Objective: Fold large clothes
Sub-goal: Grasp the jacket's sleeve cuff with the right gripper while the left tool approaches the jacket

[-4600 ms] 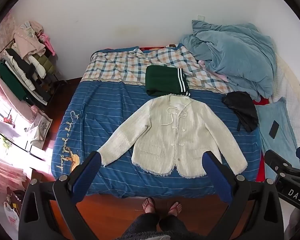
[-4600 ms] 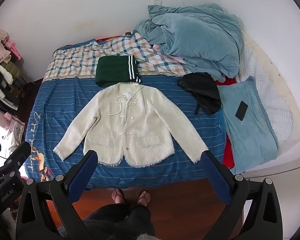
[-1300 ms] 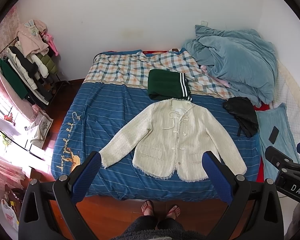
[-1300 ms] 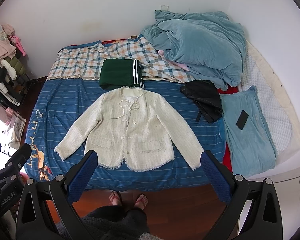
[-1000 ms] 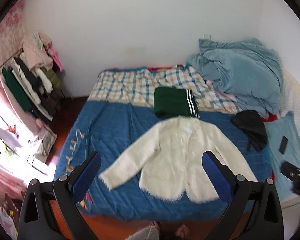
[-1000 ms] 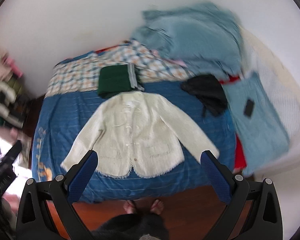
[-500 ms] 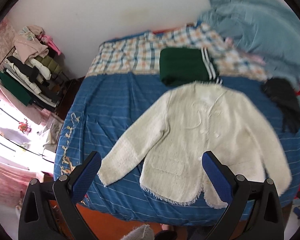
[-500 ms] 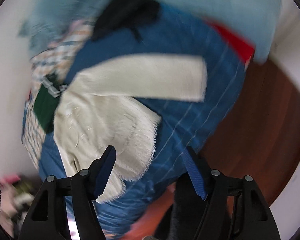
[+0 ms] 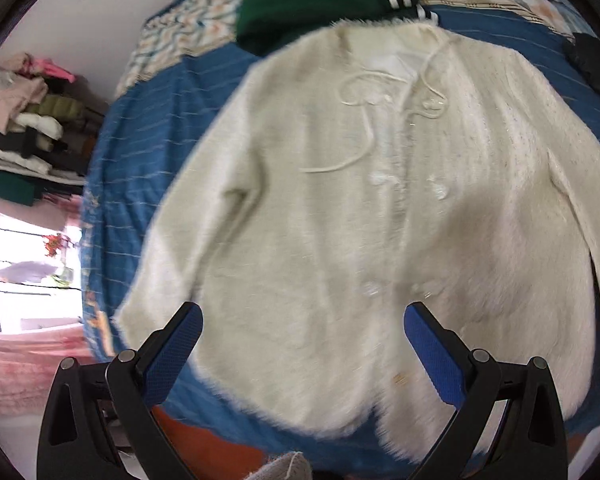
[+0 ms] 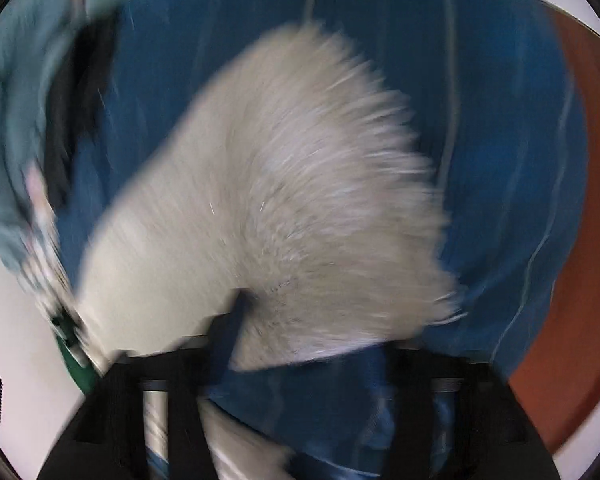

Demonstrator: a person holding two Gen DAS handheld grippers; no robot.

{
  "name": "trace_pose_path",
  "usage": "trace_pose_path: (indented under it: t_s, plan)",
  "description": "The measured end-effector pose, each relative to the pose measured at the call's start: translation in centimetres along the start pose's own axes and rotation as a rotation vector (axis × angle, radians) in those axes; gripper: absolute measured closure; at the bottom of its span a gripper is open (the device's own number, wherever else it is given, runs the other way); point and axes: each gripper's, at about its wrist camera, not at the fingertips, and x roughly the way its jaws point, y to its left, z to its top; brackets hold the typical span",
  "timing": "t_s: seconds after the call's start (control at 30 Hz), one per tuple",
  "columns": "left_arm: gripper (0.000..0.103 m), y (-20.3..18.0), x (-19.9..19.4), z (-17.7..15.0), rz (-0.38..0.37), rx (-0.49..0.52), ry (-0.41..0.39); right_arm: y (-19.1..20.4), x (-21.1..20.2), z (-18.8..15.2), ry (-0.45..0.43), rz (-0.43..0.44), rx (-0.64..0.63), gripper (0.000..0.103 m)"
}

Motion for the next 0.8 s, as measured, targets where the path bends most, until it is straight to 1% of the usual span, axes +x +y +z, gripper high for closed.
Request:
trace_pose_path:
  t_s: [0.07, 0.1, 0.13, 0.17, 0.2, 0.23, 0.27, 0.3, 0.33, 0.37, 0.4, 0.43, 0.5, 0.53, 0.6, 0.63, 0.7, 0.73, 0.8]
  plan:
    - [0.000, -1.3, 1.3, 0.7, -0.032, -0.026, 0.013, 0.3, 0.3, 0.9, -0.023, 0.024, -0.027, 0.070]
    - [0.000, -2.0, 1.7, 1.1, -0.041, -0.033, 0.022, 0.1, 1.4, 1.5, -0.011, 0.020, -0.027, 0.069]
    - [0.000, -2.4, 2.3, 1.3, -0.050, -0.040, 0.029, -0.1, 2.6, 1.8, 0.003, 0.016, -0.024, 0.064]
    - [0.000, -2.9, 2.9, 1.8, -0.056, -0.043, 0.035, -0.1, 3.5, 2.1, 0.008, 0.029, -0.029, 0.054]
    - [0.000, -3.4, 3.6, 2.0, -0.062, -0.045, 0.040, 0.1, 4.1, 2.5, -0.002, 0.052, -0.032, 0.049]
    - [0.000, -3.7, 4.2, 2.2, -0.068, -0.046, 0.041, 0.8, 4.5, 2.4, -0.015, 0.062, -0.032, 0.037]
    - [0.000, -4.0, 4.7, 2.6, -0.069, -0.044, 0.038, 1.6, 4.6, 2.2, -0.039, 0.066, -0.040, 0.033]
    - [0.000, -4.1, 5.3, 2.7, -0.063, -0.037, 0.030, 2.7, 4.4, 2.1, -0.059, 0.062, -0.050, 0.033]
    - [0.000, -4.1, 5.8, 2.7, -0.059, -0.033, 0.021, 3.4, 4.4, 2.1, -0.089, 0.064, -0.056, 0.037]
    - [0.000, -4.1, 6.4, 2.9, -0.054, -0.029, 0.011, 4.0, 4.1, 2.0, -0.120, 0.054, -0.057, 0.060]
    - [0.000, -4.2, 6.9, 3.0, -0.047, -0.027, 0.006, 4.4, 4.2, 2.2, -0.133, 0.048, -0.054, 0.079]
    - [0.000, -4.0, 7.6, 3.0, -0.038, -0.027, 0.002, 4.7, 4.1, 2.4, -0.137, 0.068, -0.042, 0.090]
    - [0.000, -3.4, 8.7, 3.0, -0.030, -0.032, 0.001, 5.7, 2.7, 2.7, -0.174, 0.076, -0.022, 0.092]
    - [0.000, -2.9, 9.2, 3.1, -0.026, -0.038, 0.003, 6.2, 1.1, 2.9, -0.196, 0.086, -0.034, 0.093]
    - [0.000, -1.7, 9.7, 3.0, -0.029, -0.063, 0.010, 8.6, -1.4, 2.9, -0.250, 0.100, -0.085, 0.094]
    - [0.000, -0.9, 9.8, 3.0, -0.034, -0.081, 0.011, 10.6, -2.8, 2.7, -0.275, 0.111, -0.122, 0.094]
    - [0.000, 0.6, 9.8, 3.1, -0.037, -0.111, 0.007, 15.1, -5.6, 1.2, -0.315, 0.134, -0.216, 0.094]
    - [0.000, 1.3, 9.8, 3.2, -0.040, -0.125, 0.007, 16.3, -6.7, 0.6, -0.323, 0.146, -0.250, 0.095]
    - [0.000, 3.0, 9.8, 3.2, -0.050, -0.162, 0.011, 20.9, -8.4, -1.6, -0.342, 0.169, -0.360, 0.095]
